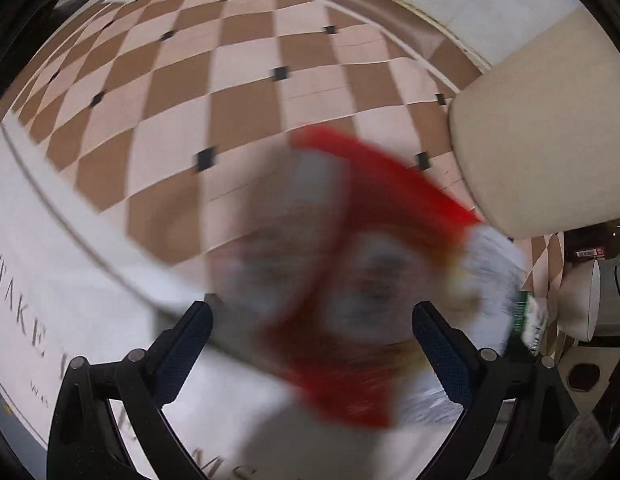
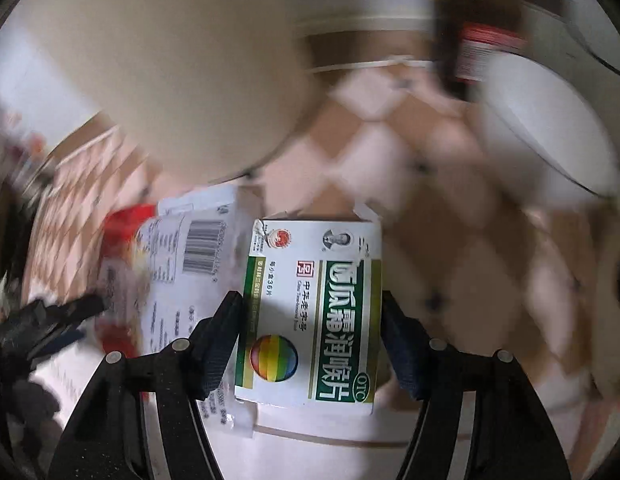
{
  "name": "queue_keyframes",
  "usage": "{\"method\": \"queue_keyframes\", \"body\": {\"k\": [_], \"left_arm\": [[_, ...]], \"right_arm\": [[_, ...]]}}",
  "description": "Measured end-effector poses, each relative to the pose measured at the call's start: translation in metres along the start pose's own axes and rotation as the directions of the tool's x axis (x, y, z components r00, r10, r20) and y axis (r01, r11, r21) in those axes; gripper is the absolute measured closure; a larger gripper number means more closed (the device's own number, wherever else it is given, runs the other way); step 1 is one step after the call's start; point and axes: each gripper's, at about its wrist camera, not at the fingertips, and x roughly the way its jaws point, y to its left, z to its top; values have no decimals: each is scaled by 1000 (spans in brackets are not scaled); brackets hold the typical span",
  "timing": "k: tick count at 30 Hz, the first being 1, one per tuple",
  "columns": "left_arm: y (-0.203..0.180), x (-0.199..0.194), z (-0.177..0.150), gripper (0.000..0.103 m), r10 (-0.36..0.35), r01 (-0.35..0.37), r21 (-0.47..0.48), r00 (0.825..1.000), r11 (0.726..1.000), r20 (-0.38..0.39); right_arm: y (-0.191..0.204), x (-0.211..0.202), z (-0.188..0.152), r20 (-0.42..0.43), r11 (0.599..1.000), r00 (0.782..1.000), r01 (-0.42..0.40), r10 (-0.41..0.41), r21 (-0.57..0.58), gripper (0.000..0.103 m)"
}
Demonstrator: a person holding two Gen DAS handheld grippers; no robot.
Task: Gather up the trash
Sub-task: 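Grasp the green medicine box with the right tool while the left tool grasps the red snack bag, then lower both held items over the white bin and open both tools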
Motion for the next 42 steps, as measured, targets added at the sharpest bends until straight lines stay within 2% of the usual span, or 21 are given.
{"method": "queue_keyframes", "body": {"k": [2,3,5,7,8,9,14,18,22,23,27,31,34,38,42], "left_arm": [[-8,1,3,2,7,-7,21,1000,1000,5],[-11,1,4,5,14,-15,29,1000,999,13],[-12,-3,6,23,35,-36,38,999,999,31],[-11,-10,6,78,75,-78,57,996,995,54],[-7,-13,6,85,79,-82,57,995,995,55],[-4,-16,6,97,72,-75,52,996,996,60],[5,-49,-8,100,95,-105,74,987,992,126],[-1,-95,-31,101,102,-129,114,971,985,216],[-1,-136,-52,101,105,-156,148,947,977,302],[-4,-135,-55,101,103,-157,154,944,975,313],[12,-172,-81,101,73,-150,189,929,970,363],[42,-200,-119,101,35,-128,222,924,967,382],[75,-212,-154,101,12,-117,260,928,958,371],[126,-216,-216,101,-6,-98,318,950,943,312],[179,-206,-259,101,26,-102,324,973,940,230]], "right_arm": [[24,-3,4,-11,997,999,-32,32,-63,34],[30,-4,5,-9,996,999,-33,33,-80,34],[41,-8,8,-4,994,999,-32,32,-109,34],[44,-13,14,1,994,999,-41,41,-103,34],[43,-16,16,0,994,999,-51,51,-95,34],[43,-18,19,1,994,998,-60,60,-90,34],[39,-33,24,-3,994,995,-96,96,-54,35],[33,-65,24,36,993,993,-117,117,-9,34],[39,-100,5,77,993,990,-117,118,-13,35],[41,-111,0,87,993,990,-113,114,-17,35],[50,-141,-27,119,995,988,-100,103,-25,35],[68,-178,-77,157,996,983,-89,92,-29,35],[83,-198,-139,185,997,980,-71,72,-10,35],[86,-212,-234,188,995,981,-56,39,84,35],[100,-185,-338,134,986,991,-47,25,161,35]]}}
